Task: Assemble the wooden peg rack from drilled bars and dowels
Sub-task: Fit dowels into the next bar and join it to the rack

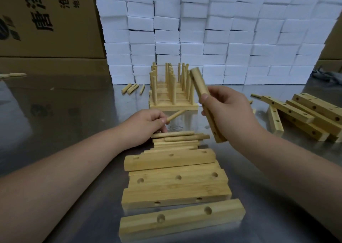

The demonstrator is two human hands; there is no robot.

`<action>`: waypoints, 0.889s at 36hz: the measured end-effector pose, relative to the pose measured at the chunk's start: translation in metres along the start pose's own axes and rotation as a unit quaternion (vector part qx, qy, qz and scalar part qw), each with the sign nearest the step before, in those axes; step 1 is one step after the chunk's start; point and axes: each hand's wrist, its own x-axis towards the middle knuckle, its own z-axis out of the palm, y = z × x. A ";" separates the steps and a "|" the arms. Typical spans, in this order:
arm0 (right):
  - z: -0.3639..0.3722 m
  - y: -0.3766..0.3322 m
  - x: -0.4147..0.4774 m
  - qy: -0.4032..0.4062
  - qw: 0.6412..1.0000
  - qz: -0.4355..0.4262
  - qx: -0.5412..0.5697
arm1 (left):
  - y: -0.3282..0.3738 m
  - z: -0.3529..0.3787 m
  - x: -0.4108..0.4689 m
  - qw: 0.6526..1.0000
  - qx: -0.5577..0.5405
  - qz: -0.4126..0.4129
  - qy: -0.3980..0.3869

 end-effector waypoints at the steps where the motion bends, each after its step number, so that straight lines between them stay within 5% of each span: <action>1: -0.002 0.003 0.002 0.020 0.999 0.017 0.019 | 0.001 0.000 0.000 1.000 -0.001 0.000 -0.004; 10: -0.009 0.026 0.010 0.060 0.990 0.108 0.067 | 0.005 0.003 -0.002 0.999 -0.025 -0.004 -0.037; 18: -0.008 0.029 0.010 0.015 0.962 0.170 0.213 | 0.011 0.005 -0.005 0.997 -0.039 0.001 -0.060; 32: -0.009 0.039 0.015 -0.076 0.942 0.193 0.263 | 0.018 0.013 -0.007 0.997 -0.020 -0.007 -0.079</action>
